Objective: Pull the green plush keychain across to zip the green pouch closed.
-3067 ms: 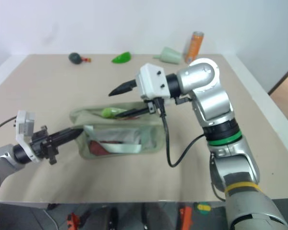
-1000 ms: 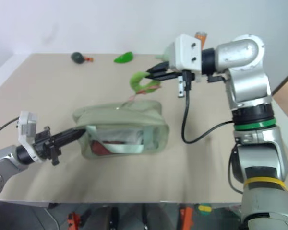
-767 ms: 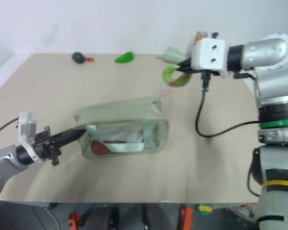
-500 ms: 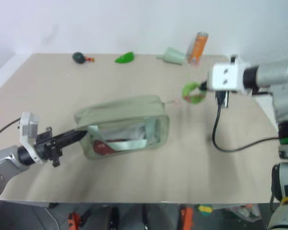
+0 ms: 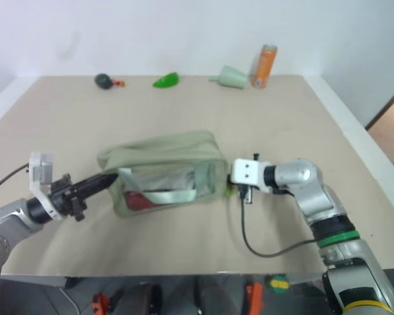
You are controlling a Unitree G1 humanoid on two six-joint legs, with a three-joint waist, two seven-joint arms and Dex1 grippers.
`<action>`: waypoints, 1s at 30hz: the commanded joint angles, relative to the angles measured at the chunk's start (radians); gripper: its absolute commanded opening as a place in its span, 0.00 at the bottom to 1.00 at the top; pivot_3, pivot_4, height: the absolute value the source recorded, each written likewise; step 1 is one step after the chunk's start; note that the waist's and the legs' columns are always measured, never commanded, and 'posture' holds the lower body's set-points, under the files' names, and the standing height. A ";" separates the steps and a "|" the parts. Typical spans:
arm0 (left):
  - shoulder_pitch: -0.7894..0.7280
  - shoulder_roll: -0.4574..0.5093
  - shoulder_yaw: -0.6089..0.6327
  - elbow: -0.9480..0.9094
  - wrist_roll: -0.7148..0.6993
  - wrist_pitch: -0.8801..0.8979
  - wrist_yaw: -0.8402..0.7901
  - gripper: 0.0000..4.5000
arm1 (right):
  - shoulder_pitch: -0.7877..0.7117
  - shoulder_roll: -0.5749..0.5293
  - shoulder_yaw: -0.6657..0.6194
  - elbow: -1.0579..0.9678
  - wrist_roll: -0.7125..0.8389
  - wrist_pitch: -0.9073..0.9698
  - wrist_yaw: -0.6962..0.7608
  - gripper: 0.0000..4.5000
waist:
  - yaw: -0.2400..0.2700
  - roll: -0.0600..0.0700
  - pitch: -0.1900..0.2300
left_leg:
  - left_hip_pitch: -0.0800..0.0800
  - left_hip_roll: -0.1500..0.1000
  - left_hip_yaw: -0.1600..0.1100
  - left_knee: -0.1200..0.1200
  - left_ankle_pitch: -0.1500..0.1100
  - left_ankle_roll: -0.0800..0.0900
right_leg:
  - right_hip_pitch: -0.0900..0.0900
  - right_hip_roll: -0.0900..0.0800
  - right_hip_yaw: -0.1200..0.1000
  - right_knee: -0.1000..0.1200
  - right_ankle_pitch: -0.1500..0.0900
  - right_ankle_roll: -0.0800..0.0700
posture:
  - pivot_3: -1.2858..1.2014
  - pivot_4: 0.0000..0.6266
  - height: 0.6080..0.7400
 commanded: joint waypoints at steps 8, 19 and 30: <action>-0.043 -0.018 0.014 0.018 -0.018 0.032 0.062 0.53 | -0.066 -0.034 -0.142 -0.087 0.199 0.216 0.065 0.63 | 0.000 0.000 0.000 | -0.001 0.000 -0.001 -0.001 0.000 0.000 | -0.001 0.000 -0.001 0.000 0.000 -0.001 | 0.52 0.24 1.00; 0.079 0.031 0.265 -0.050 -0.202 0.080 0.126 1.00 | 0.019 -0.155 -0.349 -0.147 0.474 0.536 0.162 1.00 | -0.001 -0.001 0.001 | -0.002 0.000 -0.002 -0.002 0.000 0.000 | -0.002 0.000 -0.001 -0.001 -0.001 -0.002 | 0.52 0.24 1.00; 0.221 -0.005 0.499 0.107 -0.258 0.050 0.275 1.00 | 0.096 -0.082 -0.624 -0.112 0.744 0.752 0.015 1.00 | -0.002 -0.001 0.001 | -0.001 0.001 -0.002 -0.001 -0.001 0.001 | -0.001 0.001 -0.002 -0.001 -0.001 -0.002 | 0.52 0.24 1.00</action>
